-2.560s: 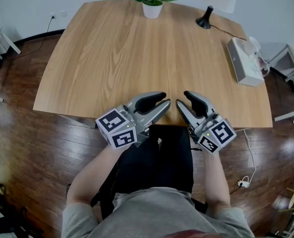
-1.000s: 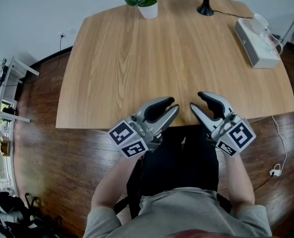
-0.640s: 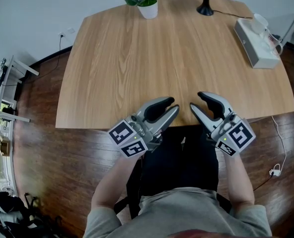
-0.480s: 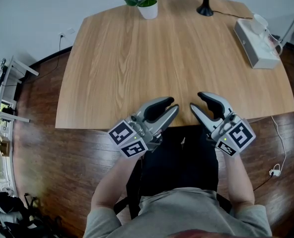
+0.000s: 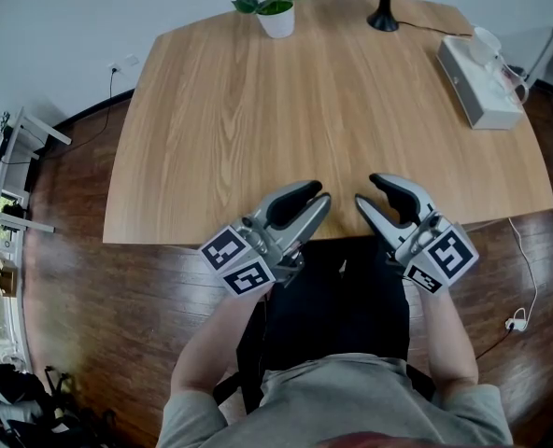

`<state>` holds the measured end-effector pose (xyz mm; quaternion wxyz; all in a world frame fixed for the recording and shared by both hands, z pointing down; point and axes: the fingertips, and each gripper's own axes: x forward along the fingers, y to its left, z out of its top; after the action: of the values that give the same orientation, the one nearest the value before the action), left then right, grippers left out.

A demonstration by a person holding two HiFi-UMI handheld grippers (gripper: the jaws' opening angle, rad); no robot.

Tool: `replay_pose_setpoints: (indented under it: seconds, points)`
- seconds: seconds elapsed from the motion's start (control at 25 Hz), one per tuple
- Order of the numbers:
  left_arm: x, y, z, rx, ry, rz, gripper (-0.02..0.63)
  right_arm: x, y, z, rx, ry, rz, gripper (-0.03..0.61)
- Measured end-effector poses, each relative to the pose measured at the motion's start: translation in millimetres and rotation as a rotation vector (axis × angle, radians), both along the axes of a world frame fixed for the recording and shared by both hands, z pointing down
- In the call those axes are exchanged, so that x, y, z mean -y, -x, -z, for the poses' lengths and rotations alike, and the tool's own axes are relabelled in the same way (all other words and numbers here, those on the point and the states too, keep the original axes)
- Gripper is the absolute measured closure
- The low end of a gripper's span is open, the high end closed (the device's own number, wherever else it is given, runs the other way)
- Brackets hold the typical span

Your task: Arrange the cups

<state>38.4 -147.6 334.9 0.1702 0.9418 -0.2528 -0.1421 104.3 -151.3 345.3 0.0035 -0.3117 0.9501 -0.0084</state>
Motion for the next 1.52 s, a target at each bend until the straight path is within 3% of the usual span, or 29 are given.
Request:
replay_pose_setpoints:
  seconds: [1.52]
  points:
    - [-1.4, -2.7, -0.6, 0.018, -0.013, -0.005, 0.525, 2.2, -1.5, -8.5, -0.021, 0.026, -0.014, 0.443]
